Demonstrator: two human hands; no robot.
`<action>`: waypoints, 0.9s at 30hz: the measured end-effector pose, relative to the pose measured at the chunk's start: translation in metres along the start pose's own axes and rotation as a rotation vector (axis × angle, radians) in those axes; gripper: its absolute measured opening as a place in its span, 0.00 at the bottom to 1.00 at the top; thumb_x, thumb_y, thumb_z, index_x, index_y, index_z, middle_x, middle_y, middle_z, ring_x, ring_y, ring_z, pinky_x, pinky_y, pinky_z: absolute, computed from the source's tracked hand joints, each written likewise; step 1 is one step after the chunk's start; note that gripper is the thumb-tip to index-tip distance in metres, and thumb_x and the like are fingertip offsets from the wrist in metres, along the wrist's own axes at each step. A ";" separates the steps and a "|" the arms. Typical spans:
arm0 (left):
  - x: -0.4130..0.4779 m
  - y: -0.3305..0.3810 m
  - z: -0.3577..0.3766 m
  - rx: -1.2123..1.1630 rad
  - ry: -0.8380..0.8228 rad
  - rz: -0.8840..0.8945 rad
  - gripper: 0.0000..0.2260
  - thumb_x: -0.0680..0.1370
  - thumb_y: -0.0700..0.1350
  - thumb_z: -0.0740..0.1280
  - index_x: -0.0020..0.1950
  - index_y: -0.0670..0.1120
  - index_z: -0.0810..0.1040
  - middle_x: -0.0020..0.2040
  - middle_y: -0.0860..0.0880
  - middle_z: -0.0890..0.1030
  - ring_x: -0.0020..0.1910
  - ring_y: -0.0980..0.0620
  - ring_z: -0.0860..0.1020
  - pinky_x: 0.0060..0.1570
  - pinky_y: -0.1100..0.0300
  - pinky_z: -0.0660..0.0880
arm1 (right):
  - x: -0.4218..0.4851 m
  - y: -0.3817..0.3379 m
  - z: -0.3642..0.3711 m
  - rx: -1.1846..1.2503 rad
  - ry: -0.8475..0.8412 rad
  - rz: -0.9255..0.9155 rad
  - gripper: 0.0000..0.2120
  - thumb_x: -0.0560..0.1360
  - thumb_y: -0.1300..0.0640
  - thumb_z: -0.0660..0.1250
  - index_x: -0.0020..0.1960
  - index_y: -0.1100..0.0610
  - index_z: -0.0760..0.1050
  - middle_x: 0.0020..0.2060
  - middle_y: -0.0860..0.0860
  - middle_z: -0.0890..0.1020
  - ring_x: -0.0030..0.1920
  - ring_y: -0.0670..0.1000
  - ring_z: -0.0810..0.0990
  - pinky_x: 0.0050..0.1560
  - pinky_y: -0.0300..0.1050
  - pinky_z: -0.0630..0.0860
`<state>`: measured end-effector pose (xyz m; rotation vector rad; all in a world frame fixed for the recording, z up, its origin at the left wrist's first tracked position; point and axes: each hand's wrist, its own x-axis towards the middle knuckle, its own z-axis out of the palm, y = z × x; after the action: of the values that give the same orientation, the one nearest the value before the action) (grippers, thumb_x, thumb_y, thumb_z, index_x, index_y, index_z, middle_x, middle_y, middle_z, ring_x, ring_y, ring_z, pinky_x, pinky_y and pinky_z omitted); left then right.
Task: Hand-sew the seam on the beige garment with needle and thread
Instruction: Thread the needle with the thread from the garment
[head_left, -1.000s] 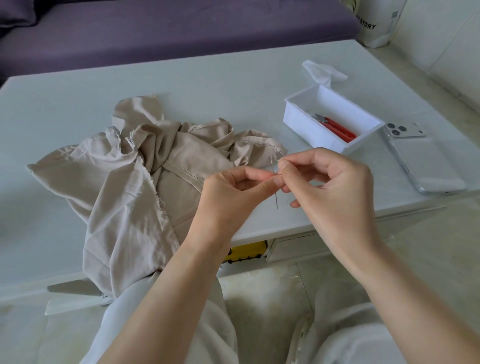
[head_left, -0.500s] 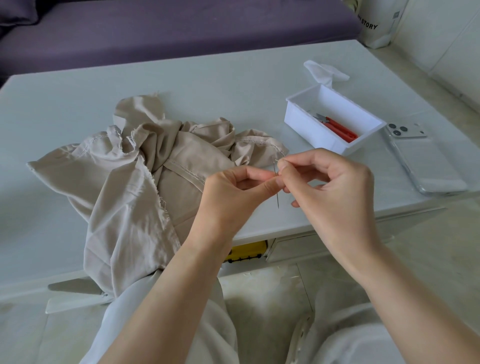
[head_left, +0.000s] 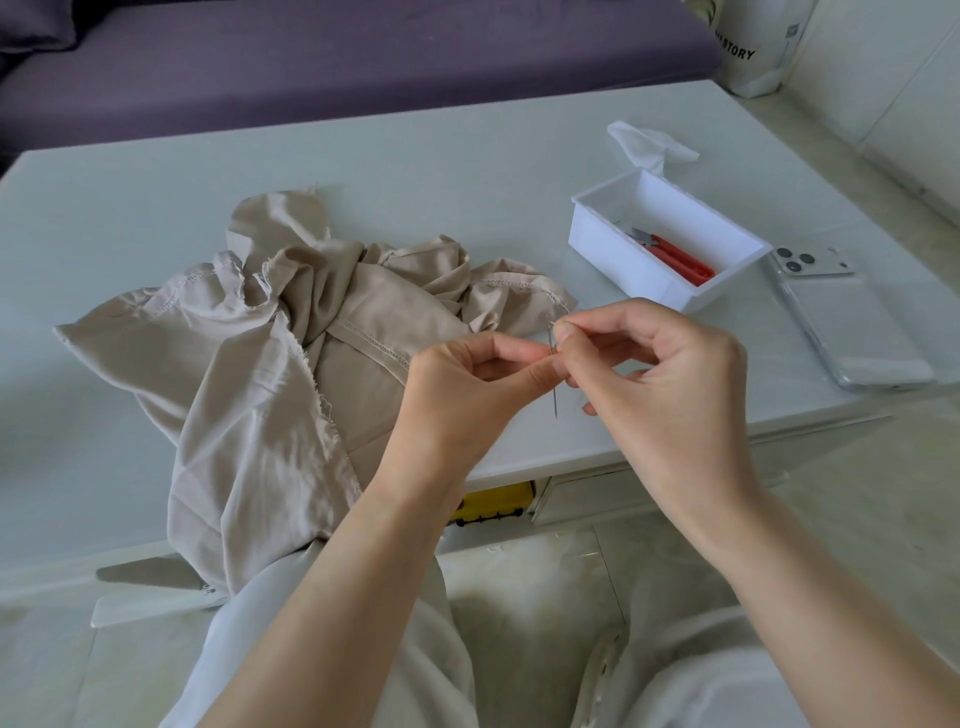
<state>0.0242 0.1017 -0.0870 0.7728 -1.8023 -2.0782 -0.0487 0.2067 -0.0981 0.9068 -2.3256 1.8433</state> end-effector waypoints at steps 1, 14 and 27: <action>0.000 0.000 0.000 0.001 0.001 0.000 0.12 0.61 0.50 0.74 0.39 0.43 0.82 0.36 0.50 0.85 0.39 0.58 0.82 0.40 0.73 0.73 | 0.000 0.000 0.000 0.001 0.000 0.000 0.01 0.71 0.58 0.71 0.43 0.54 0.82 0.32 0.43 0.83 0.35 0.46 0.82 0.35 0.50 0.80; -0.001 0.000 0.000 0.013 0.017 -0.002 0.04 0.68 0.42 0.74 0.37 0.42 0.81 0.31 0.52 0.83 0.28 0.63 0.78 0.27 0.75 0.67 | 0.000 0.002 0.001 -0.017 0.005 -0.011 0.02 0.71 0.56 0.70 0.43 0.53 0.82 0.32 0.43 0.83 0.36 0.48 0.82 0.36 0.52 0.79; -0.002 0.000 0.000 0.034 0.034 0.061 0.04 0.69 0.40 0.74 0.38 0.40 0.81 0.30 0.52 0.83 0.26 0.63 0.76 0.26 0.75 0.66 | 0.001 -0.002 0.000 0.000 -0.016 0.029 0.02 0.72 0.58 0.71 0.42 0.51 0.82 0.33 0.41 0.82 0.36 0.46 0.81 0.36 0.46 0.79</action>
<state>0.0259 0.1027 -0.0870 0.7474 -1.8244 -1.9892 -0.0484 0.2063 -0.0962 0.8952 -2.3603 1.8541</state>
